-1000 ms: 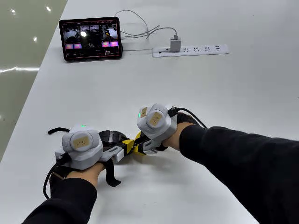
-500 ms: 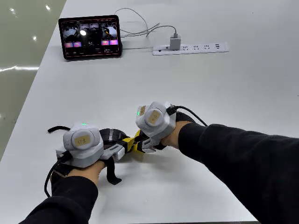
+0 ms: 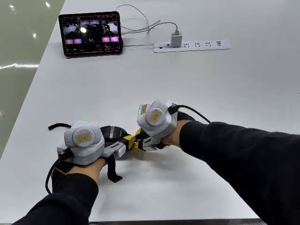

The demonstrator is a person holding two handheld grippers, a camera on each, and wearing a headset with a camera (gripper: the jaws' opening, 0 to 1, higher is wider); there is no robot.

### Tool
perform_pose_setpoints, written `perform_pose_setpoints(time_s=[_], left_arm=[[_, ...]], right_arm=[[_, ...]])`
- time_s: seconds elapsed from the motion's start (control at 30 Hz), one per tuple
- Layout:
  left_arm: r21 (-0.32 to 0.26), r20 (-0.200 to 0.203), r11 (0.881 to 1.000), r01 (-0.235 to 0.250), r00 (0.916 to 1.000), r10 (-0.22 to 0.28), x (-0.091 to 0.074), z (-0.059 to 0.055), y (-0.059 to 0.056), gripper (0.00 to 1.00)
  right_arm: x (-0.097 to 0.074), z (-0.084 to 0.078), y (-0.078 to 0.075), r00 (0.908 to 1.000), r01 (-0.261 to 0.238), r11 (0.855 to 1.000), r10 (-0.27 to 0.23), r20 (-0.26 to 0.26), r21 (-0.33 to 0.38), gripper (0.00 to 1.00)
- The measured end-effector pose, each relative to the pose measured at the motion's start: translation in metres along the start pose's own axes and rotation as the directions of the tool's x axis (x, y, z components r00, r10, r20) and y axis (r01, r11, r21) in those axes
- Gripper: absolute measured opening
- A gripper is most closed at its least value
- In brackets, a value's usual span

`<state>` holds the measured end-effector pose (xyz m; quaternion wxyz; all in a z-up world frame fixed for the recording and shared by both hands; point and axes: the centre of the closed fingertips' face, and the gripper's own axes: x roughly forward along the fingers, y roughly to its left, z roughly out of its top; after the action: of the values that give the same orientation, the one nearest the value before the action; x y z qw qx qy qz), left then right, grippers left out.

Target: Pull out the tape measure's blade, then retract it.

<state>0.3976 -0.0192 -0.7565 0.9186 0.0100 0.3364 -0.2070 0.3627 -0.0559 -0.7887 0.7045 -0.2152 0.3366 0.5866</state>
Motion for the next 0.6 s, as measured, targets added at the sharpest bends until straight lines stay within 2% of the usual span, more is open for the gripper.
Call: perform_pose_setpoints(time_s=[0.2, 0.3, 0.37, 0.43, 0.6], left_arm=[[0.011, -0.023, 1.000, -0.003, 0.9997, 0.003, 0.001, -0.001, 0.000, 0.63], [0.014, -0.031, 1.000, -0.001, 0.9995, 0.001, 0.000, 0.000, 0.000, 0.63], [-0.001, -0.024, 1.000, 0.005, 0.9997, -0.005, -0.002, 0.001, 0.000, 0.62], [-0.039, -0.026, 0.999, 0.014, 0.9996, -0.015, -0.003, 0.002, 0.002, 0.62], [-0.022, -0.006, 0.999, 0.035, 0.9994, -0.035, -0.006, 0.009, 0.003, 0.64]], right_arm=[[-0.001, 0.001, 0.000, 0.9999, -0.004, 1.000, 0.004, -0.010, -0.015, 0.13], [-0.005, 0.004, -0.003, 1.0000, 0.008, 1.000, -0.008, 0.003, -0.023, 0.16], [-0.009, 0.006, -0.003, 0.9999, 0.011, 1.000, -0.011, 0.014, -0.020, 0.17], [-0.012, 0.007, -0.005, 0.9997, 0.020, 0.999, -0.020, 0.017, -0.027, 0.20], [-0.026, 0.010, -0.007, 0.9983, 0.046, 0.999, -0.046, 0.035, 0.006, 0.22]])
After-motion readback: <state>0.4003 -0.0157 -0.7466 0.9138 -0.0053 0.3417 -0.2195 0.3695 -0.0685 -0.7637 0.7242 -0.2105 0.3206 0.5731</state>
